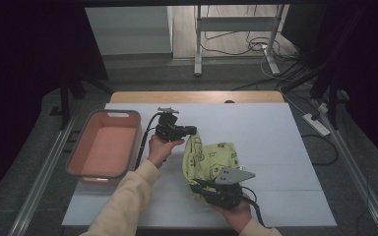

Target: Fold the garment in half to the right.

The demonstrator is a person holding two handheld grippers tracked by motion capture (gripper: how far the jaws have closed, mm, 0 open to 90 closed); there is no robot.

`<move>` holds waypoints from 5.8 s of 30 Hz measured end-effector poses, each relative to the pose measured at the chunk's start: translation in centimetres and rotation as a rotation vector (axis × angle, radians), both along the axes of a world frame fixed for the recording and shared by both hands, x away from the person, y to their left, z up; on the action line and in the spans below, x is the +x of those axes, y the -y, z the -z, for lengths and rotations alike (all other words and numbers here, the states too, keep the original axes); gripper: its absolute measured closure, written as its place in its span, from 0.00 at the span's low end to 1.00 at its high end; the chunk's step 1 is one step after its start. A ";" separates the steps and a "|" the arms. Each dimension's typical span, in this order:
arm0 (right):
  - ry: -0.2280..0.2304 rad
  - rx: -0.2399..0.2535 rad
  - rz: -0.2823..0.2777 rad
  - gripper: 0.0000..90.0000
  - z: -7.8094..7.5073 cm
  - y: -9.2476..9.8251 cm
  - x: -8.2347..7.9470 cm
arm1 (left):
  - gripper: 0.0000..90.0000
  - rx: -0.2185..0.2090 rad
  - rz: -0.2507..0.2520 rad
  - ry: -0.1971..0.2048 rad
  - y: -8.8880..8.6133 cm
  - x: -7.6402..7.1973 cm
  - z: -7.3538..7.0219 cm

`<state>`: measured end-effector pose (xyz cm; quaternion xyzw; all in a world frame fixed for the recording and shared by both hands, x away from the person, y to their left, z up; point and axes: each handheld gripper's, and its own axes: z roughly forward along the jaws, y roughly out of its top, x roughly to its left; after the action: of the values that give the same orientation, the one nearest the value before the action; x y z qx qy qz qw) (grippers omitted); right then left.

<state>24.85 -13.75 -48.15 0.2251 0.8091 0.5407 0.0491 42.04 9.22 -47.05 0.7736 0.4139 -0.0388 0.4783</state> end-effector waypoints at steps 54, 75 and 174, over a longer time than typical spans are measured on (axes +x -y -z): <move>-0.026 -0.029 0.078 0.85 0.5 4.9 -0.1 | 0.92 0.052 0.080 -0.014 7.2 1.5 1.1; -0.049 -0.028 0.099 0.85 0.5 6.0 0.0 | 0.92 0.069 0.097 -0.014 9.5 1.8 2.2; -0.132 -0.333 0.124 0.99 1.5 7.5 2.8 | 0.98 0.179 0.202 0.046 8.0 -1.9 4.2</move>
<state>27.65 -21.28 -49.69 0.2984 0.8734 0.3794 0.0656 40.17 1.20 -51.28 0.8514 0.3247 -0.0319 0.4107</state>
